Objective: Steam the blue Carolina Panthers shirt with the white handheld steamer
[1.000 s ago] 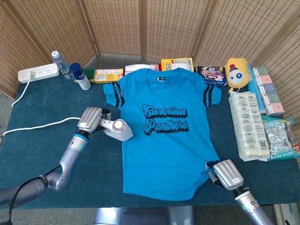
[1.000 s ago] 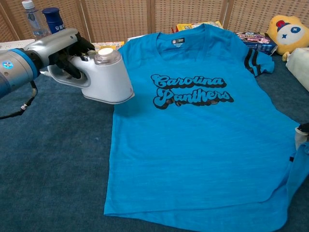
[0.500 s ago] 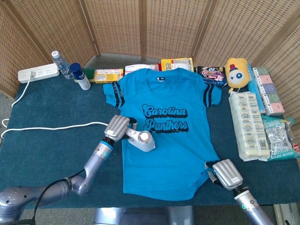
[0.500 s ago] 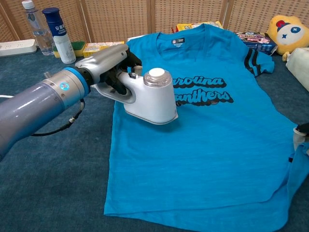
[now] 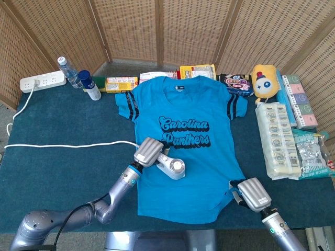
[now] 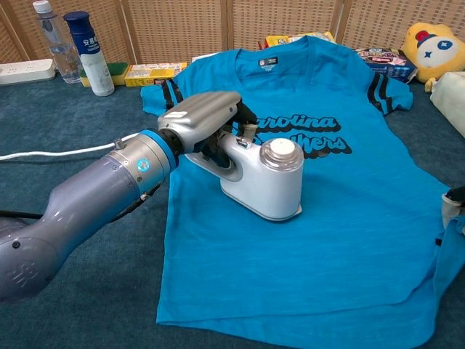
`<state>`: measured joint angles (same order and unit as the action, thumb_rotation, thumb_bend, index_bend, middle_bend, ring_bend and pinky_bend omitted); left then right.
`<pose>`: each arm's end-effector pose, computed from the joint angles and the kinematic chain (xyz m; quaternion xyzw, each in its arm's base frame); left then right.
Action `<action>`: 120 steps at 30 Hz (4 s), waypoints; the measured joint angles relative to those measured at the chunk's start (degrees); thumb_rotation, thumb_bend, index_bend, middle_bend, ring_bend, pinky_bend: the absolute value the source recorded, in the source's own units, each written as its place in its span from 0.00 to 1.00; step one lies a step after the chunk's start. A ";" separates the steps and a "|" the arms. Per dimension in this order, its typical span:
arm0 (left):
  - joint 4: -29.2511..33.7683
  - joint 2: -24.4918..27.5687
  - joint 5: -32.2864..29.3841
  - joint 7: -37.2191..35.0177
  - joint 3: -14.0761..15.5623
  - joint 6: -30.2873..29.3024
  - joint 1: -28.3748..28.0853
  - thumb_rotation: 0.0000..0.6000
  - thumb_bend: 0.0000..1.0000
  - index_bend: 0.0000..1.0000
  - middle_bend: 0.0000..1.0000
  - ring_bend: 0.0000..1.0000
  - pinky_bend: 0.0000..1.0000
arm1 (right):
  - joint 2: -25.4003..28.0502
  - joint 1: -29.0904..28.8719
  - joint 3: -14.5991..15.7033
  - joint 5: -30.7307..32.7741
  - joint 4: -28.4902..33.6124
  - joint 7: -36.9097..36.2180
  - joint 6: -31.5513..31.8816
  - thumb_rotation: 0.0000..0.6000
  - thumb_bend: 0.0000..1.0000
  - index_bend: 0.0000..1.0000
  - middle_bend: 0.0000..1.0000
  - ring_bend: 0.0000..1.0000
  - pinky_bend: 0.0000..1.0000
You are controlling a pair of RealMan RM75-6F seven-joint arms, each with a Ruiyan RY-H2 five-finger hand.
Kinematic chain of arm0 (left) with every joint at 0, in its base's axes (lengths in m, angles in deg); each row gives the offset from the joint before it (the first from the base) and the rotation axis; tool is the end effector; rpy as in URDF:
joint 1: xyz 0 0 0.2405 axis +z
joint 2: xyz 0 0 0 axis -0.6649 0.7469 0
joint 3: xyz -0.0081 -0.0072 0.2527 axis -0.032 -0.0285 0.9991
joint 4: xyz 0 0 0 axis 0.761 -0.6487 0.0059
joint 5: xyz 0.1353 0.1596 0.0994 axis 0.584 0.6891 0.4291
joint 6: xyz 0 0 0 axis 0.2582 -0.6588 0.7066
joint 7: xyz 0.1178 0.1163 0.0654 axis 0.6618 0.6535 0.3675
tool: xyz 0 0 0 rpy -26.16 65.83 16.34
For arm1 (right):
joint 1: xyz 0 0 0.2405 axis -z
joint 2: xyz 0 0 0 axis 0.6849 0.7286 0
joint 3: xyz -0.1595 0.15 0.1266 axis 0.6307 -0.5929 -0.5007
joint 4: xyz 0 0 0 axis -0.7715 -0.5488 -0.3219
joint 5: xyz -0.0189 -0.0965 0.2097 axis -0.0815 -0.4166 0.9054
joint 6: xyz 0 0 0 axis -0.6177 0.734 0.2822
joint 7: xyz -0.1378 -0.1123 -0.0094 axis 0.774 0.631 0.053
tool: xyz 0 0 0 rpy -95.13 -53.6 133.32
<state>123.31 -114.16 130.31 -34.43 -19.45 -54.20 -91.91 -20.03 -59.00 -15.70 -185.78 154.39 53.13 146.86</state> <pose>-0.0456 0.3657 -0.1550 -0.7352 -0.3411 -0.4889 0.3226 -0.2834 -0.2233 -0.0042 0.7517 -0.3751 0.3582 0.4074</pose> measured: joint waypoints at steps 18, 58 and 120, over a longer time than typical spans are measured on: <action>-1.04 -2.28 5.26 -2.82 4.43 -2.06 0.97 1.00 0.34 0.80 0.77 0.69 0.78 | -0.09 0.41 0.31 0.25 -0.32 -0.49 0.05 1.00 0.61 0.62 0.60 0.67 0.81; -2.41 -1.48 9.69 -7.01 6.35 -4.55 2.40 1.00 0.33 0.80 0.77 0.69 0.78 | 0.22 0.69 0.34 0.88 -0.27 -0.23 -0.33 1.00 0.61 0.63 0.61 0.68 0.82; -11.81 -3.80 9.87 -8.24 4.48 -4.84 1.38 1.00 0.33 0.80 0.77 0.69 0.77 | 0.01 0.67 0.19 1.36 -0.69 -0.35 -1.12 1.00 0.61 0.63 0.62 0.69 0.83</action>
<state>111.50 -117.96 140.18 -42.67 -14.98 -59.05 -90.53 -20.02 -58.33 -15.51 -184.41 153.71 52.78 145.73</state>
